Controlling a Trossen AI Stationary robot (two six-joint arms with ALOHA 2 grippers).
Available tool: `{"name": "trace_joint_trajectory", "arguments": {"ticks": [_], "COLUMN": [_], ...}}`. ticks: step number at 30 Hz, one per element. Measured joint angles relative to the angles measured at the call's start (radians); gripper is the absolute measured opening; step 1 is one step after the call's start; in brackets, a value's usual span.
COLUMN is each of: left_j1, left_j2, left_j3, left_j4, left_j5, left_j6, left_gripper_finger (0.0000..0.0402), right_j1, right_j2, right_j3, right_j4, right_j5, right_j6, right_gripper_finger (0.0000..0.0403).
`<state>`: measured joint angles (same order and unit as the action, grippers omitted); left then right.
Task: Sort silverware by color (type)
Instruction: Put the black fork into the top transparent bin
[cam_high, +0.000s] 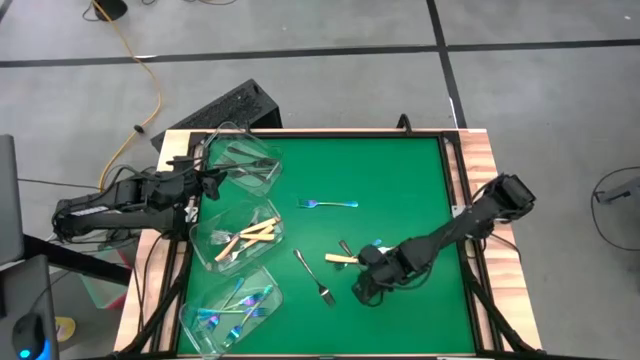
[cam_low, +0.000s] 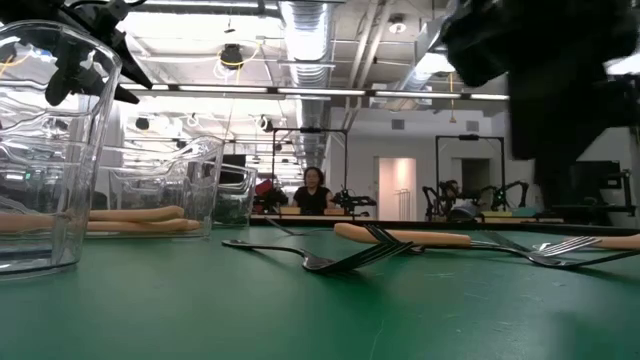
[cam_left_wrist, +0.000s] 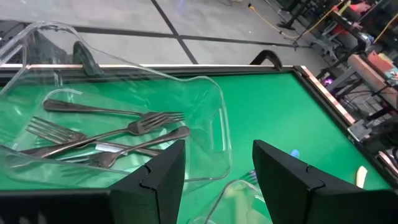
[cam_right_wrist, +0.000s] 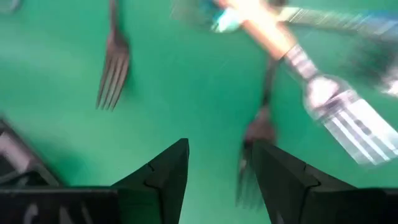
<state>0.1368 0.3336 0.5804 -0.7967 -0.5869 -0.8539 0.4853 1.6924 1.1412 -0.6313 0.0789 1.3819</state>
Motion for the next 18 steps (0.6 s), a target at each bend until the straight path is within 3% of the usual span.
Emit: {"name": "trace_joint_trajectory", "arguments": {"ticks": [8,18], "left_j1": [0.0,0.0], "left_j2": [-0.002,-0.013], "left_j3": [0.0,-0.001], "left_j4": [0.001,-0.002], "left_j5": [0.034,0.067], "left_j6": [0.04,0.049], "left_gripper_finger": [0.0172,0.0172], "right_j1": [-0.101,-0.122], "right_j2": [0.083,0.167], "right_j3": [0.017,0.04], "right_j4": [0.02,-0.017], "right_j5": [-0.007,-0.066], "right_j6": [-0.081,-0.133], "right_gripper_finger": [0.0194,0.0194]}}
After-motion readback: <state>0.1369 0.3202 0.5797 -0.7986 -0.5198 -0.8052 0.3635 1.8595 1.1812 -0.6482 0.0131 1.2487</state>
